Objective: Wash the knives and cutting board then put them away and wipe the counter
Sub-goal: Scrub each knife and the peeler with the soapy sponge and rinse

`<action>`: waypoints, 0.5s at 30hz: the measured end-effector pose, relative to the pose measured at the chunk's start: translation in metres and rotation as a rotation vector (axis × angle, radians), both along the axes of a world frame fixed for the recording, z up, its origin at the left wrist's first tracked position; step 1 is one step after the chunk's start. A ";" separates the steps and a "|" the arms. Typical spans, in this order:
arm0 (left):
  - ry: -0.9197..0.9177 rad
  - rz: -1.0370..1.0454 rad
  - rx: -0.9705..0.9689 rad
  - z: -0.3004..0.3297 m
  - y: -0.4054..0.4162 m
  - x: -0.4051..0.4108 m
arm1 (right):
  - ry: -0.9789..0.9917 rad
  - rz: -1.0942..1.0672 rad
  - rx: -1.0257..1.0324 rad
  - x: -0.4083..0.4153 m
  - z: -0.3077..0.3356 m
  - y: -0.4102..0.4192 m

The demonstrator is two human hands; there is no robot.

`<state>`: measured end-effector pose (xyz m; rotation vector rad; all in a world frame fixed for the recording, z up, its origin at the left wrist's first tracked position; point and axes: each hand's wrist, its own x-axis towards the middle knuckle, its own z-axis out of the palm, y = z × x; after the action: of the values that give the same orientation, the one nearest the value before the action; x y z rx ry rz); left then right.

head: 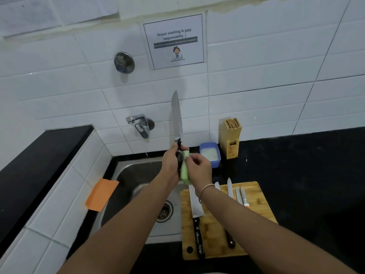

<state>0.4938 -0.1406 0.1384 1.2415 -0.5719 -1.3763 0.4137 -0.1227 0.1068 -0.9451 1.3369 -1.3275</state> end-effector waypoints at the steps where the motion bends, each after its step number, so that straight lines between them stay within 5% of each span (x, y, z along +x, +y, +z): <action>1: -0.005 0.018 -0.008 0.001 0.000 -0.003 | -0.071 0.044 0.077 -0.002 -0.001 0.000; 5: -0.124 0.066 -0.035 -0.004 0.000 -0.012 | -0.055 0.136 0.117 -0.012 -0.008 0.013; 15: -0.353 0.024 -0.063 -0.021 0.028 -0.042 | 0.019 -0.076 -0.095 -0.026 0.021 0.001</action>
<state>0.4514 -0.1128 0.1171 1.4451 -0.8347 -1.1155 0.3881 -0.1217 0.1277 -0.9815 1.3462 -1.4541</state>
